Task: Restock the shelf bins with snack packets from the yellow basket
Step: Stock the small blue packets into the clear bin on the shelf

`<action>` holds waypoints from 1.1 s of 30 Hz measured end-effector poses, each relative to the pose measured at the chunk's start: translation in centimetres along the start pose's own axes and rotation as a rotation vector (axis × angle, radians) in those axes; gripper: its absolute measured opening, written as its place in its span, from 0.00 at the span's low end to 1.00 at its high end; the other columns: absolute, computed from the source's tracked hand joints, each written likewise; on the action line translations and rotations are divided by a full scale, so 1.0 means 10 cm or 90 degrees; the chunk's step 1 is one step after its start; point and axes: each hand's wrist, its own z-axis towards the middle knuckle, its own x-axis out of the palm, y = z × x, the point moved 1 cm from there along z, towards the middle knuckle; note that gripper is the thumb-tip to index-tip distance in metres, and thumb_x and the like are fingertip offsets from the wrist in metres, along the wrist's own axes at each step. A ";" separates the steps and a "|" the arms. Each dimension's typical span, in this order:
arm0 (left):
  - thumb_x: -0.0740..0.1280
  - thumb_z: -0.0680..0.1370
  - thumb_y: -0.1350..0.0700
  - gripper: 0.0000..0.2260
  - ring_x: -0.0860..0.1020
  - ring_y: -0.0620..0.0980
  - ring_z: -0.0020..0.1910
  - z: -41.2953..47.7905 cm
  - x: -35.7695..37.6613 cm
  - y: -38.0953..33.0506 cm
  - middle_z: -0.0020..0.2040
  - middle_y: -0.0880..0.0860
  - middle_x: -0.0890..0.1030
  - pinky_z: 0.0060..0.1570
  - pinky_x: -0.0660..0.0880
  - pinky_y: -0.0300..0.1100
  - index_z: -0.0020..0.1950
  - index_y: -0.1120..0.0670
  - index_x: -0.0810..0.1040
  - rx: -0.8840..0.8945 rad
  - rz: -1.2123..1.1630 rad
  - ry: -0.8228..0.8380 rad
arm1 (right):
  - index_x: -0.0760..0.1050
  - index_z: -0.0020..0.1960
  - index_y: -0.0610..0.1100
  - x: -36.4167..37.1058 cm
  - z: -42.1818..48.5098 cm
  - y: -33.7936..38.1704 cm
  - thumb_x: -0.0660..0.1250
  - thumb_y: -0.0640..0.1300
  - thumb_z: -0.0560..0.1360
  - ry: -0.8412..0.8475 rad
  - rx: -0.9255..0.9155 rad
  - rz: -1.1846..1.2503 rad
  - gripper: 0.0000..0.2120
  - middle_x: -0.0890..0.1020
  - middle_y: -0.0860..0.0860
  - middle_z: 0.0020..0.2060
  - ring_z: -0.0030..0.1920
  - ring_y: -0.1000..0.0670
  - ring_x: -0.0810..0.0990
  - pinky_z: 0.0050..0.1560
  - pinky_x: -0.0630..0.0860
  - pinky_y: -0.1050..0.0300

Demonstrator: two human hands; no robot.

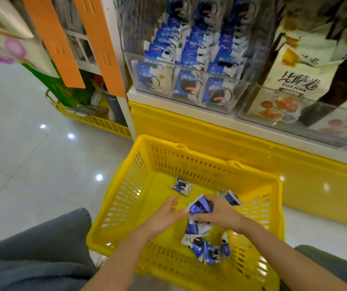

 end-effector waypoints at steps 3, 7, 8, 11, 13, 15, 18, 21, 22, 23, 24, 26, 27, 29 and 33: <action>0.67 0.70 0.42 0.28 0.78 0.48 0.58 -0.14 0.07 -0.10 0.61 0.53 0.78 0.60 0.74 0.47 0.66 0.53 0.69 -0.018 -0.210 0.118 | 0.78 0.53 0.50 -0.06 -0.20 0.25 0.75 0.53 0.68 0.034 -0.014 0.162 0.16 0.84 0.53 0.47 0.48 0.55 0.83 0.41 0.77 0.66; 0.67 0.75 0.53 0.17 0.80 0.50 0.55 -0.27 0.05 -0.31 0.56 0.52 0.82 0.58 0.76 0.49 0.62 0.55 0.75 0.036 -0.237 0.125 | 0.78 0.54 0.51 -0.13 -0.37 0.44 0.71 0.55 0.67 0.008 -0.033 0.296 0.17 0.84 0.52 0.50 0.50 0.53 0.83 0.42 0.78 0.63; 0.66 0.76 0.56 0.14 0.80 0.50 0.54 -0.30 0.04 -0.37 0.55 0.52 0.82 0.56 0.77 0.47 0.61 0.54 0.75 0.052 -0.235 0.106 | 0.78 0.54 0.52 -0.15 -0.39 0.50 0.71 0.56 0.67 -0.019 -0.040 0.292 0.17 0.84 0.52 0.50 0.49 0.53 0.83 0.42 0.78 0.64; 0.64 0.78 0.58 0.12 0.81 0.49 0.52 -0.36 0.02 -0.53 0.53 0.52 0.82 0.52 0.78 0.45 0.62 0.56 0.75 0.076 -0.300 0.016 | 0.72 0.51 0.50 -0.29 -0.47 0.68 0.72 0.55 0.68 -0.225 -0.069 0.093 0.16 0.82 0.54 0.44 0.40 0.62 0.80 0.34 0.73 0.72; 0.63 0.78 0.55 0.15 0.80 0.53 0.53 -0.41 0.00 -0.63 0.55 0.56 0.81 0.54 0.77 0.50 0.63 0.58 0.74 0.062 -0.396 0.000 | 0.67 0.52 0.48 -0.36 -0.52 0.83 0.72 0.56 0.69 -0.341 -0.108 -0.097 0.20 0.78 0.57 0.39 0.34 0.62 0.76 0.29 0.70 0.70; 0.63 0.76 0.49 0.19 0.80 0.56 0.54 -0.46 -0.02 -0.73 0.57 0.57 0.81 0.52 0.78 0.56 0.63 0.57 0.74 0.057 -0.467 0.050 | 0.65 0.58 0.47 -0.33 -0.58 0.98 0.68 0.56 0.71 -0.356 -0.148 -0.235 0.22 0.78 0.54 0.43 0.40 0.54 0.78 0.33 0.70 0.65; 0.64 0.71 0.43 0.23 0.81 0.56 0.50 -0.53 -0.04 -0.87 0.55 0.56 0.81 0.47 0.78 0.60 0.62 0.54 0.75 0.081 -0.520 0.109 | 0.59 0.71 0.45 -0.18 -0.62 1.13 0.62 0.45 0.78 -0.265 -0.223 -0.300 0.24 0.72 0.47 0.64 0.63 0.48 0.72 0.58 0.68 0.61; 0.66 0.70 0.44 0.21 0.82 0.53 0.48 -0.59 -0.10 -0.96 0.53 0.57 0.82 0.40 0.79 0.52 0.58 0.55 0.77 0.132 -0.570 0.116 | 0.62 0.72 0.42 -0.09 -0.73 1.25 0.61 0.39 0.79 -0.243 -0.385 -0.358 0.22 0.69 0.48 0.68 0.69 0.54 0.64 0.66 0.55 0.71; 0.66 0.70 0.46 0.22 0.82 0.53 0.47 -0.60 -0.13 -0.98 0.52 0.57 0.82 0.38 0.79 0.50 0.59 0.56 0.76 0.145 -0.596 0.106 | 0.67 0.69 0.41 -0.09 -0.77 1.28 0.61 0.38 0.78 -0.244 -0.431 -0.344 0.19 0.71 0.48 0.67 0.67 0.55 0.65 0.66 0.54 0.73; 0.67 0.70 0.47 0.22 0.82 0.53 0.46 -0.61 -0.16 -0.99 0.51 0.58 0.82 0.38 0.79 0.49 0.60 0.57 0.75 0.158 -0.617 0.092 | 0.72 0.66 0.40 -0.10 -0.81 1.31 0.61 0.38 0.78 -0.250 -0.456 -0.319 0.16 0.73 0.49 0.64 0.66 0.56 0.66 0.66 0.56 0.74; 0.66 0.70 0.48 0.23 0.82 0.53 0.46 -0.61 -0.19 -1.01 0.51 0.58 0.82 0.37 0.79 0.49 0.62 0.57 0.73 0.171 -0.626 0.076 | 0.74 0.62 0.41 -0.12 -0.84 1.34 0.62 0.38 0.78 -0.265 -0.463 -0.284 0.13 0.75 0.50 0.62 0.64 0.56 0.68 0.65 0.58 0.74; 0.65 0.71 0.49 0.24 0.82 0.55 0.49 -0.60 -0.25 -1.04 0.54 0.58 0.82 0.40 0.80 0.50 0.64 0.56 0.72 0.200 -0.619 0.054 | 0.74 0.60 0.44 -0.20 -0.84 1.39 0.62 0.40 0.78 -0.316 -0.439 -0.213 0.12 0.74 0.55 0.58 0.61 0.58 0.70 0.62 0.63 0.72; 0.64 0.71 0.48 0.23 0.81 0.55 0.51 -0.61 -0.28 -1.08 0.56 0.58 0.81 0.41 0.80 0.49 0.65 0.54 0.72 0.217 -0.608 0.049 | 0.72 0.62 0.46 -0.24 -0.83 1.42 0.63 0.42 0.78 -0.342 -0.413 -0.187 0.13 0.72 0.57 0.58 0.61 0.59 0.69 0.61 0.65 0.70; 0.65 0.71 0.48 0.23 0.81 0.55 0.53 -0.62 -0.35 -1.16 0.57 0.57 0.81 0.43 0.80 0.48 0.65 0.51 0.73 0.253 -0.571 0.036 | 0.69 0.65 0.49 -0.34 -0.77 1.50 0.64 0.46 0.77 -0.343 -0.328 -0.125 0.17 0.71 0.59 0.57 0.57 0.62 0.70 0.56 0.68 0.73; 0.69 0.66 0.44 0.29 0.82 0.53 0.51 -0.67 -0.51 -1.38 0.55 0.55 0.82 0.41 0.79 0.44 0.65 0.52 0.72 0.300 -0.464 -0.030 | 0.73 0.63 0.49 -0.48 -0.69 1.74 0.67 0.51 0.74 -0.254 -0.233 -0.013 0.18 0.80 0.56 0.47 0.45 0.62 0.79 0.41 0.74 0.71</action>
